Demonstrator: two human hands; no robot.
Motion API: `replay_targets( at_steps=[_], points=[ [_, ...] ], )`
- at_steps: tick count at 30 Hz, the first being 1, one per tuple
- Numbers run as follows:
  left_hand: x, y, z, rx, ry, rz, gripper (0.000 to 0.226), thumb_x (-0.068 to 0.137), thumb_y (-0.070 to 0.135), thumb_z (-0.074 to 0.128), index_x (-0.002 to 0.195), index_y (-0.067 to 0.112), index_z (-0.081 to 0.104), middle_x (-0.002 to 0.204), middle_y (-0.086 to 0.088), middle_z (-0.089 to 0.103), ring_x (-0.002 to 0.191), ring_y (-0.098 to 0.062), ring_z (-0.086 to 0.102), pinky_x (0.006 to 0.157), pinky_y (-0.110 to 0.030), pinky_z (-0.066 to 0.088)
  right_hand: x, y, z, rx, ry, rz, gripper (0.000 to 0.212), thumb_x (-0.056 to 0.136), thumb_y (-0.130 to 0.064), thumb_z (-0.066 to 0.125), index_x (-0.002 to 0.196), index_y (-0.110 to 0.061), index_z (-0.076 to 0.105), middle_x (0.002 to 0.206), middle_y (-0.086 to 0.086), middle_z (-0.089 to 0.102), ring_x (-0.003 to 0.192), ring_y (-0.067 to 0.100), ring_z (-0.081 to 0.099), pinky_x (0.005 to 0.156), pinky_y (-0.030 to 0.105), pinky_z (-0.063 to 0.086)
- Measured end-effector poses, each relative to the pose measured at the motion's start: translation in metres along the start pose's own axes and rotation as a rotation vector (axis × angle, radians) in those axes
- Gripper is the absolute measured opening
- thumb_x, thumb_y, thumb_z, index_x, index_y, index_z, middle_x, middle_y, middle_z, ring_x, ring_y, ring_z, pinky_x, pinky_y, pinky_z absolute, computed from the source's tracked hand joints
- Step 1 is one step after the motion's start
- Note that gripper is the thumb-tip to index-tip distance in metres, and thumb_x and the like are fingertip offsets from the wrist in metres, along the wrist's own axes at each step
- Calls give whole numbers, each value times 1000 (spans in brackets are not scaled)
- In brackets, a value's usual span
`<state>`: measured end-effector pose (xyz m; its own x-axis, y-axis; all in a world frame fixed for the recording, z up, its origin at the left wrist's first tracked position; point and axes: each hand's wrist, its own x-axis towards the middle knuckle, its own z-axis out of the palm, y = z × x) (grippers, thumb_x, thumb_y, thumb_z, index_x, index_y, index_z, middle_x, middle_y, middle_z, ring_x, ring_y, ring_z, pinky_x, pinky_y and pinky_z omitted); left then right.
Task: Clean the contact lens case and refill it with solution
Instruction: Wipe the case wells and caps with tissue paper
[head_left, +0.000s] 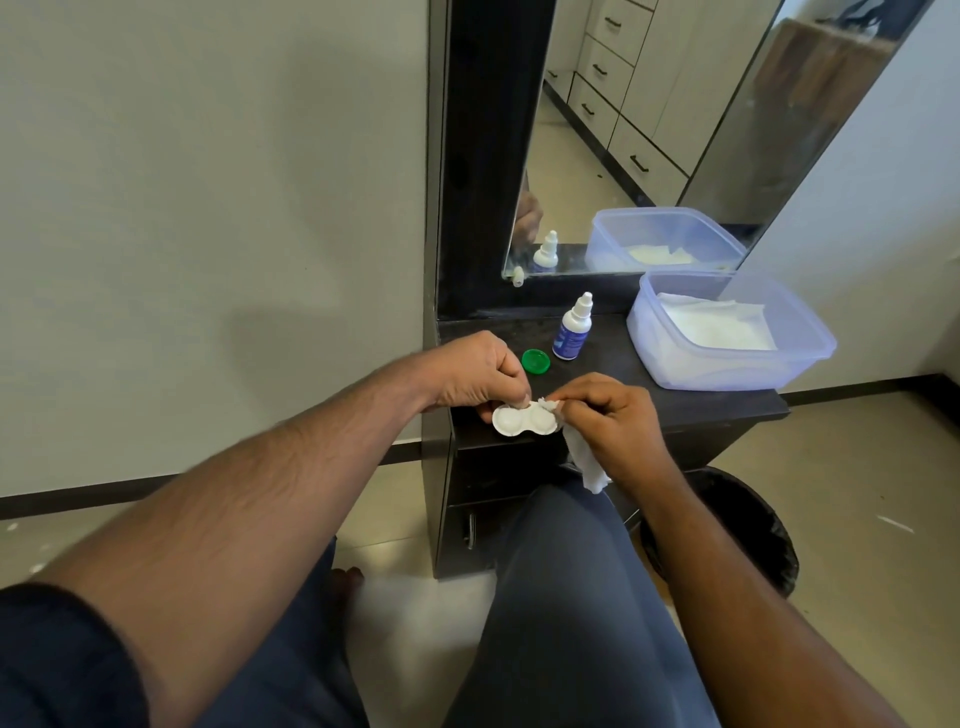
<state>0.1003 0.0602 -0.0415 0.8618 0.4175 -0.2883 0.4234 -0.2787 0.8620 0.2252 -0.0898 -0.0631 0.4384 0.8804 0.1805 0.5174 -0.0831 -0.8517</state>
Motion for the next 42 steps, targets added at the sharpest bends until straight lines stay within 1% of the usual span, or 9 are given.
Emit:
replay_targets(
  at_steps=[8, 12, 16, 23, 27, 31, 35, 38, 42],
  points=[
    [0, 0, 0, 4, 23, -1, 13, 81, 3, 64, 88, -3, 73, 73, 10, 70, 80, -18, 61, 62, -23, 51, -12, 4, 1, -31, 38, -110, 22, 80, 5, 66, 85, -15, 75, 87, -7, 65, 85, 1, 61, 72, 10, 48],
    [1, 0, 1, -29, 31, -11, 14, 82, 2, 63, 88, -6, 72, 76, 7, 70, 72, -17, 60, 57, -22, 50, -20, 5, 5, -399, 59, -333, 19, 81, -2, 70, 98, -8, 75, 93, -3, 62, 85, 7, 59, 75, 8, 44],
    [2, 0, 2, -53, 40, -20, 13, 82, 2, 63, 87, -7, 72, 84, -4, 69, 63, -16, 57, 50, -20, 50, -20, -2, 14, -672, 74, -379, 23, 79, 1, 70, 101, -2, 72, 95, 11, 66, 86, 24, 60, 75, 23, 44],
    [1, 0, 1, -67, 49, -17, 13, 83, 2, 63, 87, -6, 72, 85, -7, 69, 62, -14, 57, 48, -18, 49, -35, -7, 19, -617, 47, -448, 25, 78, 1, 71, 102, -3, 72, 98, 10, 65, 88, 20, 60, 77, 22, 47],
    [3, 0, 1, -61, 59, -23, 10, 83, 4, 64, 84, -2, 72, 97, -13, 69, 58, -9, 58, 49, -19, 49, -25, -10, 17, -561, 175, -376, 19, 76, 1, 72, 95, 0, 73, 90, 11, 66, 82, 22, 61, 70, 27, 51],
    [2, -2, 0, -67, 68, -17, 13, 82, 4, 64, 87, -3, 73, 93, -16, 69, 62, -11, 59, 50, -20, 50, -29, -14, 21, -604, 72, -522, 16, 79, -8, 62, 89, -3, 74, 86, 9, 65, 77, 22, 58, 67, 29, 50],
    [4, -2, 0, -63, 67, -23, 14, 82, 5, 65, 88, -6, 72, 86, -5, 67, 57, -8, 58, 49, -20, 49, -28, -7, 10, -525, 167, -396, 16, 76, -5, 67, 90, -2, 74, 87, 9, 66, 80, 21, 61, 68, 31, 54],
    [4, -3, -1, -70, 61, -24, 12, 82, 5, 65, 85, -3, 73, 89, -8, 68, 57, -8, 58, 50, -21, 49, -29, -7, 14, -599, 65, -510, 15, 78, -4, 68, 92, -2, 74, 87, 10, 65, 77, 23, 60, 67, 32, 52],
    [4, -2, 0, -78, 71, -32, 12, 82, 5, 65, 84, -4, 72, 91, -15, 67, 51, -6, 57, 48, -20, 48, -25, -6, 10, -552, 179, -435, 14, 76, 0, 70, 90, 0, 74, 86, 11, 66, 78, 23, 61, 68, 32, 54]
  ],
)
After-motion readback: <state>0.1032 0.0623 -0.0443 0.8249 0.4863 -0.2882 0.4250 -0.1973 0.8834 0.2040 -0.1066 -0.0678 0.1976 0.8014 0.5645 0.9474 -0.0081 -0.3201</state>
